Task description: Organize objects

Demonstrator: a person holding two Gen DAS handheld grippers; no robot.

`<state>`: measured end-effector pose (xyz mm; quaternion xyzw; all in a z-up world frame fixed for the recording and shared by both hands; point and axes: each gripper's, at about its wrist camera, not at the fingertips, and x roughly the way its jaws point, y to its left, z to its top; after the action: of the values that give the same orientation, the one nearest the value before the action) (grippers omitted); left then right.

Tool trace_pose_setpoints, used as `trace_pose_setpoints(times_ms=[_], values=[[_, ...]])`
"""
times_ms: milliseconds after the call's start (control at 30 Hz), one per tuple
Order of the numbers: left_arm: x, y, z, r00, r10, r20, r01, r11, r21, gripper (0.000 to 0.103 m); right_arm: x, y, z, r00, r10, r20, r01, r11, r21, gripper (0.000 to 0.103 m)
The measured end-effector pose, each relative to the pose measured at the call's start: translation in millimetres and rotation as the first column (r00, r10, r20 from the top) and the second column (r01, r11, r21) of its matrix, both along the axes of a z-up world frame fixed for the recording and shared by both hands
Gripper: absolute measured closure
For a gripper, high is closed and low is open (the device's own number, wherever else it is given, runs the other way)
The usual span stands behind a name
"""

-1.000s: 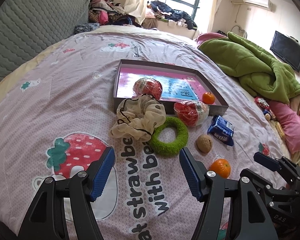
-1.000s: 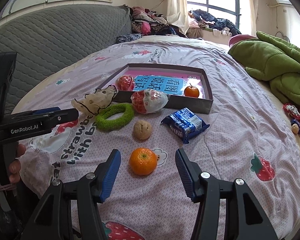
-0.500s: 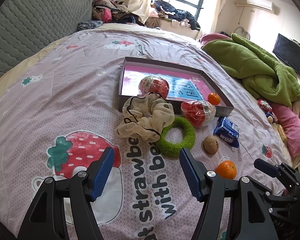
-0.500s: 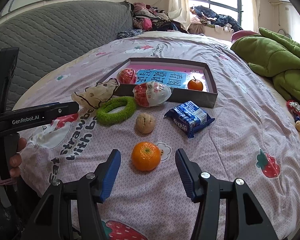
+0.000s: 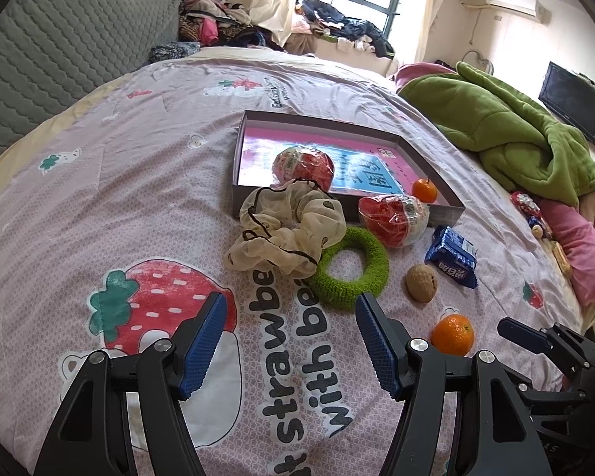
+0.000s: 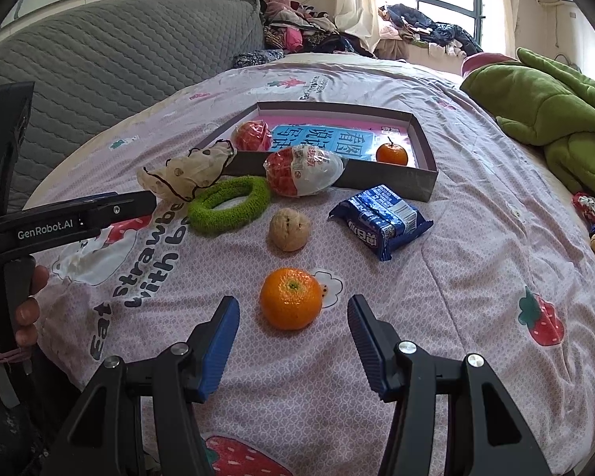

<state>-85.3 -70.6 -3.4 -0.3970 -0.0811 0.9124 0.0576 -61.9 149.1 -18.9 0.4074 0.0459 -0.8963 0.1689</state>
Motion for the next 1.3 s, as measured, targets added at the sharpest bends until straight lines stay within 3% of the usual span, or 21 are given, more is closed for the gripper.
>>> trace_pose_setpoints(times_ms=[1000, 1300], values=[[-40, -5, -12, 1.0, 0.026, 0.004, -0.026, 0.999, 0.037, 0.034, -10, -4, -20, 0.999, -0.007, 0.038, 0.008, 1.0, -0.019, 0.047], [-47, -1, -14, 1.0, 0.024, -0.005, -0.024, 1.0, 0.015, 0.034, -15, 1, -28, 0.998, -0.038, 0.051, 0.039, 0.999, -0.03, 0.047]])
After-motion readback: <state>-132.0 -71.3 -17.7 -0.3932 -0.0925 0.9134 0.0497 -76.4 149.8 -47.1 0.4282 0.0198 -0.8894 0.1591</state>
